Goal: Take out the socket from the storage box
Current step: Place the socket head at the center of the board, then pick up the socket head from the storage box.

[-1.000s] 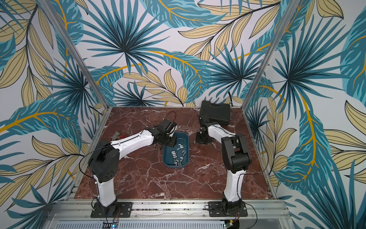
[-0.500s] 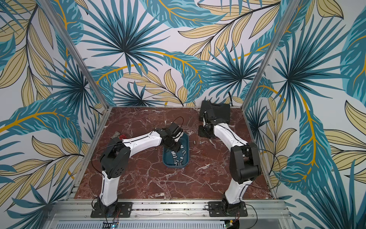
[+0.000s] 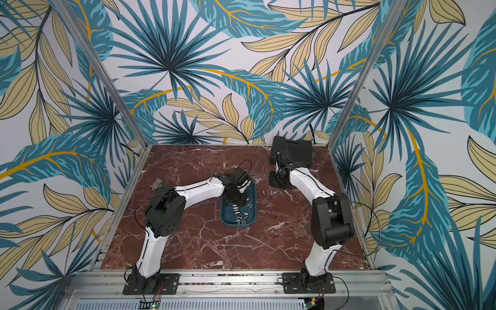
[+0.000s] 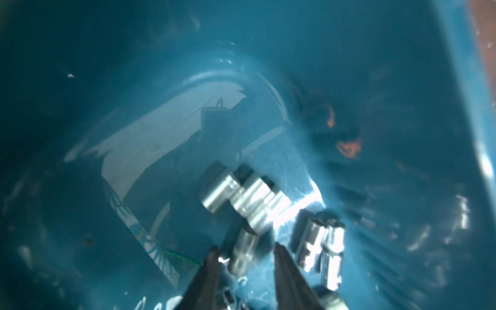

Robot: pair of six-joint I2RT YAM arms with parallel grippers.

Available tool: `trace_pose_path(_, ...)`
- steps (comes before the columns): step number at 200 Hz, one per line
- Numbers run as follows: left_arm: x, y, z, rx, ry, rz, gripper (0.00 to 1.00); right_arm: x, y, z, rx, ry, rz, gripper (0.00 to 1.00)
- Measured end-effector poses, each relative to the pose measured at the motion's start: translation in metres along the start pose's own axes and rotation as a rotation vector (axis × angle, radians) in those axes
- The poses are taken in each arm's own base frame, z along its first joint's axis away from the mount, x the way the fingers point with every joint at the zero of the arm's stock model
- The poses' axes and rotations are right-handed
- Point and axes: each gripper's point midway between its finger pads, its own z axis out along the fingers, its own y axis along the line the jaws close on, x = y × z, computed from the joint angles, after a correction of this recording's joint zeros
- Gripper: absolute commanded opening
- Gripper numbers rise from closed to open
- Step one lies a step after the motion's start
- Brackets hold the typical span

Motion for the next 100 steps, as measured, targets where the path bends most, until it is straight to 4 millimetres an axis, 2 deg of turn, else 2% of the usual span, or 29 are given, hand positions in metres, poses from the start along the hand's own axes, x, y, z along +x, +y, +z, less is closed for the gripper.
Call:
trace_pose_path(62,-0.0028,0.0022,0.0028,-0.015,-0.004,-0.001,0.14,0.0016,-0.0008,0.0009,-0.001,0.005,0.002,0.26)
trace_pose_path(100,-0.0048,0.0043,0.0003,-0.028,-0.014,-0.004,0.13,0.0018,-0.0009,0.0010,-0.001,0.005,0.002,0.26)
